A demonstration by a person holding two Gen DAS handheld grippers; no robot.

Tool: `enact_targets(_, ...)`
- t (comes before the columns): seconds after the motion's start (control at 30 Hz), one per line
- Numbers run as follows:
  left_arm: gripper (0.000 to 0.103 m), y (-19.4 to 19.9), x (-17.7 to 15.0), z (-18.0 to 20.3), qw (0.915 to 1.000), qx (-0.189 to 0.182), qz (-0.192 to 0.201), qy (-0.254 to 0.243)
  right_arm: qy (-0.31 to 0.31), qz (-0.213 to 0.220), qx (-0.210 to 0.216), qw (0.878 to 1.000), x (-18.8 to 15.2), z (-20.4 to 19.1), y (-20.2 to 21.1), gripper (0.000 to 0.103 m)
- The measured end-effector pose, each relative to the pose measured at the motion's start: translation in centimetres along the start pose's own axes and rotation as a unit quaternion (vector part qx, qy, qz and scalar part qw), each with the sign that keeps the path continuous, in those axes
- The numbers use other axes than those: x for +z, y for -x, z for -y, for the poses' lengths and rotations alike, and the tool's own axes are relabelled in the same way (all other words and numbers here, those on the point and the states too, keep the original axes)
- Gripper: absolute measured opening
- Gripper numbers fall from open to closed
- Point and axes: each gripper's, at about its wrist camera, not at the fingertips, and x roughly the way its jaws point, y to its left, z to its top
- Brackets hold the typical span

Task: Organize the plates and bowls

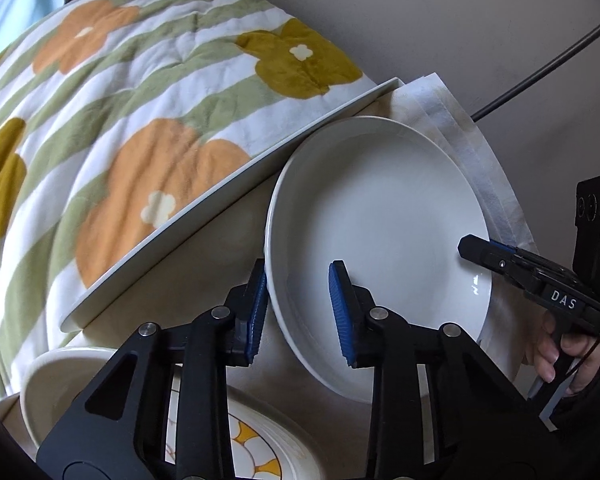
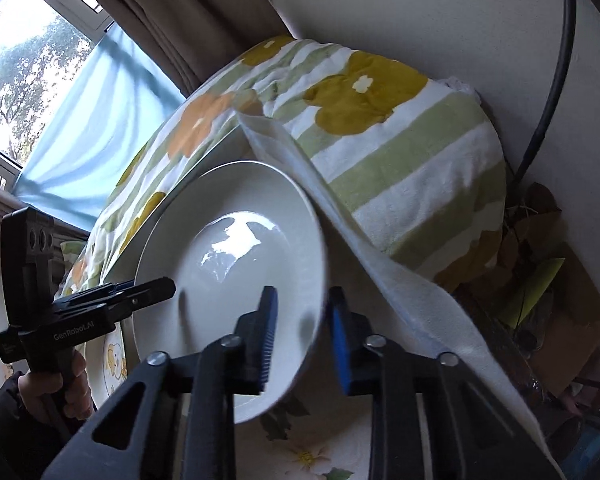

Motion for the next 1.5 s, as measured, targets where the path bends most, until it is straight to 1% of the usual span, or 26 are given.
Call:
enact_targets(0.07,0.027,-0.1,0.0,-0.1,1.0,0.0,0.002,0.001,0.005,0.0,-0.004,1.0,0.1,0.0,-0.2,0.016)
enact_targets(0.17,0.022,-0.1,0.1,-0.2,1.0,0.006,0.005,0.004,0.001,0.002,-0.002,1.0,0.1,0.3,-0.2,0.012)
enact_targets(0.23,0.018,-0.1,0.0,-0.3,0.9999,0.008,0.008,0.006,0.0,0.003,0.003,1.0,0.2,0.3,-0.2,0.012)
enact_targets(0.3,0.017,0.0,-0.1,-0.4,0.9998,0.011,0.012,0.006,0.002,0.003,0.004,1.0,0.2,0.3,-0.2,0.012)
enact_targets(0.47,0.015,0.4,-0.1,-0.4,0.9992,0.018,0.028,0.019,0.005,0.003,0.008,1.0,0.1,0.3,-0.2,0.012)
enact_targets(0.73,0.015,0.9,-0.3,-0.1,0.9986,0.037,0.033,0.016,0.029,0.0,0.013,1.0,0.0,-0.2,0.1,0.012)
enact_targets(0.9,0.015,2.8,-0.5,0.8,0.9975,0.046,0.052,0.014,0.052,0.01,0.015,0.998,0.4,-1.0,1.2,0.012)
enact_targets(0.97,0.015,4.0,-0.7,1.4,0.9968,0.05,0.061,0.016,0.062,0.013,0.018,0.998,0.5,-1.3,2.0,0.012)
enact_targets(1.07,0.015,6.4,-1.2,2.6,0.9946,0.066,0.076,0.025,0.077,0.012,0.027,0.997,0.9,-2.0,3.4,0.012)
enact_targets(1.2,0.015,10.0,-3.1,3.9,0.9905,0.085,0.099,0.044,0.118,0.01,0.041,0.992,1.1,-3.7,5.9,0.012)
enact_targets(1.33,0.015,13.8,-6.5,5.3,0.9836,0.109,0.122,0.076,0.161,0.002,0.066,0.985,0.6,-5.2,7.9,0.012)
enact_targets(1.4,0.015,15.8,-8.9,6.0,0.9778,0.125,0.137,0.099,0.187,-0.006,0.08,0.979,0.1,-6.2,8.8,0.012)
enact_targets(1.5,0.015,18.0,-12.7,6.6,0.9681,0.144,0.154,0.135,0.23,-0.022,0.107,0.967,-1.3,-7.7,9.7,0.012)
